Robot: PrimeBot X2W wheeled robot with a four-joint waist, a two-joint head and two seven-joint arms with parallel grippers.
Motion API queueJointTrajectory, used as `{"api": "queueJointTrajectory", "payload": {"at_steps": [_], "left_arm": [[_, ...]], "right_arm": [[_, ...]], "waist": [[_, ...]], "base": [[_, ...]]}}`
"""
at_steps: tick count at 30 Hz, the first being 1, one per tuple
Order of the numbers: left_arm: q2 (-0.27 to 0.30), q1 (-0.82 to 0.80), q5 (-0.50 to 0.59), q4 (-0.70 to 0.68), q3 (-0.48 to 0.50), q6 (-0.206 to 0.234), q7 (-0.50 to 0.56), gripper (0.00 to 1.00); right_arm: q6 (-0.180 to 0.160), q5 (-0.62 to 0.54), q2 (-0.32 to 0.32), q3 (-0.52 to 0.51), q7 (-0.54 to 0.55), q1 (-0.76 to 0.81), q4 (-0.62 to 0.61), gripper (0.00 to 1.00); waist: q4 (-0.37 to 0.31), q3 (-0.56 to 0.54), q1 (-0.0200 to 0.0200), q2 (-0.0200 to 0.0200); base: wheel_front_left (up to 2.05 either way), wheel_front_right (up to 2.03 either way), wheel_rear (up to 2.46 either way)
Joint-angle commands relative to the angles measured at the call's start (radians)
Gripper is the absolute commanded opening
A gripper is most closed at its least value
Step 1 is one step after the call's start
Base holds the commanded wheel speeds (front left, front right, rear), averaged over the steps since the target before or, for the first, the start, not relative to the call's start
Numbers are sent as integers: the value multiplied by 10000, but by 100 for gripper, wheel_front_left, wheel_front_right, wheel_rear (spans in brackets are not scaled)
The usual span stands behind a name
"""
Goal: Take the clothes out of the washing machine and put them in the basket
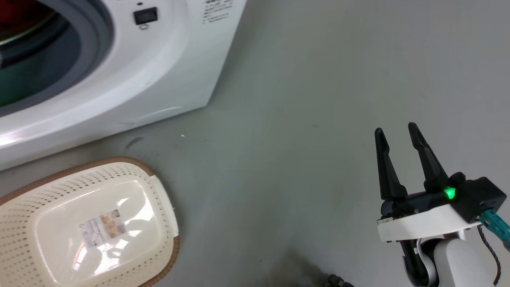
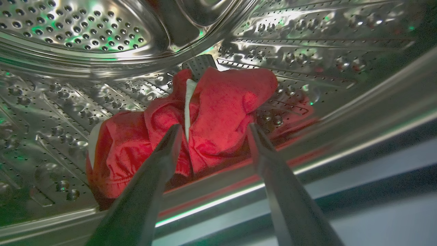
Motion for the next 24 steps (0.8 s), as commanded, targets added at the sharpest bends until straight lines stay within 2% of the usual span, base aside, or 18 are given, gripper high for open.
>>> {"api": "queueJointTrajectory", "payload": {"at_steps": [1, 6, 11, 17, 24], "left_arm": [[113, -180, -3, -27, -79, 6, 82, 100], [810, -912, -97, -50, -533, 6, 847, 100], [1233, -1492, -116, -101, -992, 7, 1742, 100], [1488, -1845, -303, 39, -1117, 7, 2894, 100], [1704, -2001, -513, -105, -1038, 290, 4173, 100]], "right_arm": [[-3, 37, 23, 29, -14, -109, -41, 100], [-3, 295, 21, 232, -16, -145, -199, 100], [-3, 404, 21, 297, -16, -102, -285, 100], [-3, 505, 18, 459, -18, -125, -363, 100], [-3, 577, 20, 576, -17, -61, -484, 100]], "waist": [[-433, 465, -2, 0], [-745, 900, -2, 0], [-885, 1229, -2, 0], [-1031, 1463, -2, 0], [-1222, 1675, -2, 0]], "base": [[0, 0, 0], [0, 0, 0], [0, 0, 0], [0, 0, 0], [0, 0, 0]]}}
